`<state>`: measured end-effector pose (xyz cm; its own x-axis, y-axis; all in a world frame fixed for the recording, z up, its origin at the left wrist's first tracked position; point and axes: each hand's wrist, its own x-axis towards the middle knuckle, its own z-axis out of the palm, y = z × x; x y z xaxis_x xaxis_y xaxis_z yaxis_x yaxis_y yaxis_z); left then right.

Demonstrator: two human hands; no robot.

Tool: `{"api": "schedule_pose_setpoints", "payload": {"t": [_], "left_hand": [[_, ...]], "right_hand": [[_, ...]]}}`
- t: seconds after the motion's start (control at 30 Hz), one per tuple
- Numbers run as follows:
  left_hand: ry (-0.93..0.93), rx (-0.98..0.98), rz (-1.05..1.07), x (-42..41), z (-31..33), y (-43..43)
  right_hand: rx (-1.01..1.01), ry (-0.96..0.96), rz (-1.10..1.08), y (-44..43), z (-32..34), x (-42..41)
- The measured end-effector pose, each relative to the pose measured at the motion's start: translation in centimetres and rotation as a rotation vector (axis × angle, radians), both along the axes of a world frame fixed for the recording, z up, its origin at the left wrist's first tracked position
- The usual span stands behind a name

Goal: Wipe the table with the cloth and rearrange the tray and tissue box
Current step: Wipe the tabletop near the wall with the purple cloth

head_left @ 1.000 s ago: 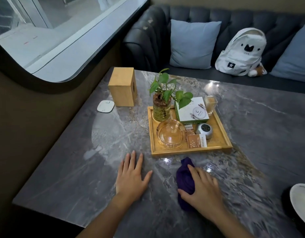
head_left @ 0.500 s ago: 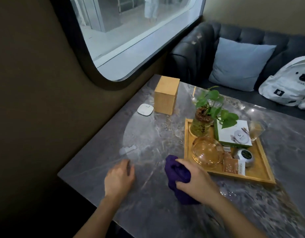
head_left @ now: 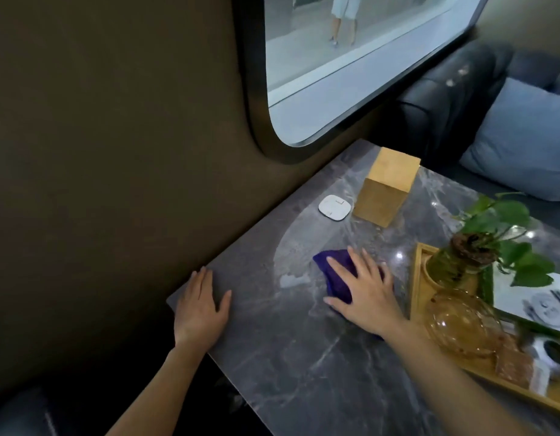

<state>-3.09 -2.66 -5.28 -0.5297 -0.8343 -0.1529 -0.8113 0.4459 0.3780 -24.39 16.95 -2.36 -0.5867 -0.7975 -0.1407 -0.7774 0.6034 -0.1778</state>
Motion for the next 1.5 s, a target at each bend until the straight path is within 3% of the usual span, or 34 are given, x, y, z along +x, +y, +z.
{"api": "schedule_pose_setpoints", "payload": {"t": [0.07, 0.17, 0.43, 0.6, 0.8, 0.87, 1.07, 1.27, 1.37, 1.43, 1.5], "left_hand": [[-0.031, 0.016, -0.031, 0.1, -0.3, -0.6], [-0.078, 0.03, -0.09, 0.5, -1.0, -1.5], [-0.053, -0.085, -0.166, 0.8, -2.3, -2.2], [-0.116, -0.186, -0.265, 1.1, -3.2, -2.6], [-0.099, -0.124, -0.273, 1.1, -3.2, -3.0], [-0.07, -0.104, -0.263, 1.1, -2.9, -3.0], [0.171, 0.066, -0.194, 1.3, -2.3, -3.3], [0.605, 0.645, 0.271, 0.7, -1.1, -4.5], [0.491, 0.606, 0.181, 0.8, -0.4, -4.4], [0.327, 0.493, 0.029, 0.8, -0.5, -4.5], [0.301, 0.465, -0.085, 0.8, -0.6, -4.8]], "right_hand": [[0.071, 0.015, -0.008, 0.1, -1.4, 0.1], [-0.042, 0.068, -0.116, -0.1, -2.1, -0.6], [-0.498, -0.189, -0.697, -3.7, -2.3, -1.2], [-0.564, -0.298, -0.796, -6.2, -2.1, -1.4], [-0.687, -0.636, -0.65, -9.2, -1.0, 1.0], [-0.655, -0.666, -0.531, -10.4, -1.4, 3.2], [-0.543, -0.56, 0.022, -11.1, -3.7, 11.4], [-0.511, -0.273, 0.383, -9.7, -4.7, 16.6], [-0.429, -0.144, 0.473, -9.3, -4.8, 17.6], [-0.375, -0.118, 0.493, -9.1, -4.5, 18.0], [-0.319, -0.152, 0.533, -9.0, -4.1, 18.3]]}}
